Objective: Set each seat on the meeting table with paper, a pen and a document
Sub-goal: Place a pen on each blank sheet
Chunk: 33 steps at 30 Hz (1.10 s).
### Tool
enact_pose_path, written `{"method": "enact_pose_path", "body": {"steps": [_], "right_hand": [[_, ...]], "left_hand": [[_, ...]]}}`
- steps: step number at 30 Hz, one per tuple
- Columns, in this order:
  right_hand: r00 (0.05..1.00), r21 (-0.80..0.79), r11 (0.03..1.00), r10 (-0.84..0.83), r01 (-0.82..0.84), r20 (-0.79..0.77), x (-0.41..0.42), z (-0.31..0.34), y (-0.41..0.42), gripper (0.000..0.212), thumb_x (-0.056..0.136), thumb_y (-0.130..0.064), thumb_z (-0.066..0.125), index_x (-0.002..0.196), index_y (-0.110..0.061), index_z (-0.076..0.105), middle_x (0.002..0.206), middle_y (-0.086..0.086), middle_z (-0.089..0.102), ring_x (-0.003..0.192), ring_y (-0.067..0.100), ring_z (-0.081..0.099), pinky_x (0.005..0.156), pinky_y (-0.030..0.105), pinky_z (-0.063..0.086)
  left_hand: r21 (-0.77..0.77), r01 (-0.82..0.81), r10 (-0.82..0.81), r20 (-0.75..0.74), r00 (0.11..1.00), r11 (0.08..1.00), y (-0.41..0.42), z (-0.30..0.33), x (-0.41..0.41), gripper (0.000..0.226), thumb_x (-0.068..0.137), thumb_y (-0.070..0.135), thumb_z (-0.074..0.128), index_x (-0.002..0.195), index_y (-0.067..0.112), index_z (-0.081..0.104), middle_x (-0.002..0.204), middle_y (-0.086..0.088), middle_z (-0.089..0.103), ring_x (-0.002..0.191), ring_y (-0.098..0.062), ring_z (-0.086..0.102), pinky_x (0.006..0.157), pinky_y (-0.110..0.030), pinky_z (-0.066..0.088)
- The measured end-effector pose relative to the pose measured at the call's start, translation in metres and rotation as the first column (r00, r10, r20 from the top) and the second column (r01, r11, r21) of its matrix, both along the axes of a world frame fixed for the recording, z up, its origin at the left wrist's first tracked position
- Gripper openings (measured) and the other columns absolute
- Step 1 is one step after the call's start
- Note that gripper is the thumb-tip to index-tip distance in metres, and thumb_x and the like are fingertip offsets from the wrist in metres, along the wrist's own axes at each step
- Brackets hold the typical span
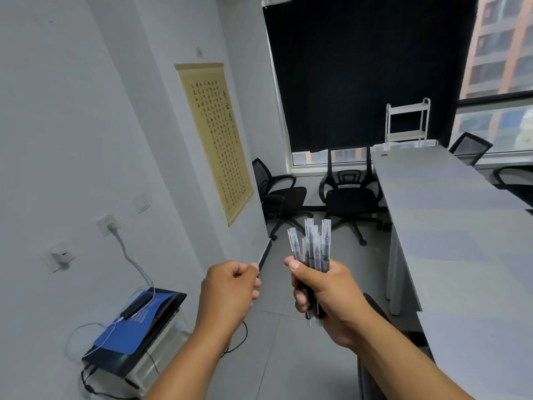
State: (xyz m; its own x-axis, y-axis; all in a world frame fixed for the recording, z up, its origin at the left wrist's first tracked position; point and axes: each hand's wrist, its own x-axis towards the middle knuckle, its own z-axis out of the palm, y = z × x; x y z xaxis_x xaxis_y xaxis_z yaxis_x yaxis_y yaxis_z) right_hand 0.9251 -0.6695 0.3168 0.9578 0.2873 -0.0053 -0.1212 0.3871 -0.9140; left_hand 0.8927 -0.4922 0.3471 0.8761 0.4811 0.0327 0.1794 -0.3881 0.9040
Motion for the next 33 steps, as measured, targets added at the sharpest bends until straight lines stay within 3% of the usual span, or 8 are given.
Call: {"method": "enact_pose_path", "body": {"steps": [4, 9, 15, 21, 26, 33], "right_hand": [[0.996, -0.065, 0.994, -0.086, 0.085, -0.005, 0.042, -0.007, 0.008, 0.033, 0.097, -0.023, 0.078, 0.103, 0.006, 0.064, 0.073, 0.011, 0.057, 0.055, 0.022, 0.049, 0.052, 0.034, 0.041], [0.968, -0.108, 0.963, -0.25, 0.248, -0.006, 0.105, -0.021, 0.034, 0.03, 0.095, -0.021, 0.079, 0.11, 0.004, 0.071, 0.075, 0.013, 0.066, 0.057, 0.021, 0.051, 0.054, 0.034, 0.043], [0.861, -0.117, 0.858, -0.507, 0.5, -0.041, 0.166, -0.028, 0.067, 0.023, 0.093, -0.02, 0.082, 0.104, -0.001, 0.074, 0.076, 0.014, 0.069, 0.055, 0.02, 0.052, 0.053, 0.033, 0.043], [0.7, -0.12, 0.702, -0.711, 0.702, -0.063, 0.185, -0.024, 0.06, 0.016, 0.094, -0.019, 0.081, 0.097, -0.006, 0.072, 0.071, 0.012, 0.066, 0.052, 0.021, 0.051, 0.051, 0.029, 0.043], [0.54, -0.113, 0.549, -0.836, 0.828, -0.1, 0.173, -0.031, 0.026, 0.019, 0.096, -0.02, 0.079, 0.097, -0.002, 0.073, 0.071, 0.014, 0.063, 0.049, 0.019, 0.05, 0.047, 0.027, 0.04], [0.346, -0.071, 0.358, -0.928, 0.931, -0.138, 0.177, -0.064, -0.054, 0.017, 0.094, -0.023, 0.081, 0.094, -0.006, 0.075, 0.073, 0.014, 0.064, 0.052, 0.02, 0.05, 0.051, 0.031, 0.04]], "left_hand": [[-0.028, 0.081, -0.081, 0.009, 0.997, 0.996, 0.008, -0.005, 0.057, 0.029, 0.102, 0.029, 0.069, 0.078, 0.015, 0.078, 0.073, 0.004, 0.079, 0.063, -0.015, 0.072, 0.076, -0.049, 0.067], [-0.039, 0.27, -0.27, 0.013, 0.963, 0.962, 0.032, -0.019, 0.155, 0.03, 0.104, 0.032, 0.067, 0.082, 0.016, 0.079, 0.076, 0.005, 0.079, 0.065, -0.013, 0.074, 0.074, -0.046, 0.066], [-0.034, 0.498, -0.499, -0.007, 0.867, 0.866, 0.058, -0.033, 0.252, 0.03, 0.105, 0.032, 0.066, 0.083, 0.016, 0.079, 0.077, 0.006, 0.079, 0.064, -0.01, 0.073, 0.071, -0.041, 0.066], [-0.133, 0.688, -0.695, -0.014, 0.719, 0.714, 0.028, -0.04, 0.328, 0.029, 0.105, 0.03, 0.067, 0.084, 0.013, 0.078, 0.077, 0.002, 0.079, 0.062, -0.01, 0.071, 0.063, -0.032, 0.061], [-0.186, 0.823, -0.841, -0.031, 0.541, 0.536, -0.036, -0.053, 0.347, 0.027, 0.105, 0.028, 0.068, 0.085, 0.012, 0.079, 0.076, -0.001, 0.079, 0.062, -0.011, 0.069, 0.063, -0.031, 0.06], [-0.125, 0.938, -0.945, -0.075, 0.317, 0.325, -0.148, -0.066, 0.361, 0.03, 0.104, 0.025, 0.068, 0.082, 0.008, 0.078, 0.075, -0.003, 0.078, 0.059, -0.012, 0.068, 0.062, -0.034, 0.059]]}}
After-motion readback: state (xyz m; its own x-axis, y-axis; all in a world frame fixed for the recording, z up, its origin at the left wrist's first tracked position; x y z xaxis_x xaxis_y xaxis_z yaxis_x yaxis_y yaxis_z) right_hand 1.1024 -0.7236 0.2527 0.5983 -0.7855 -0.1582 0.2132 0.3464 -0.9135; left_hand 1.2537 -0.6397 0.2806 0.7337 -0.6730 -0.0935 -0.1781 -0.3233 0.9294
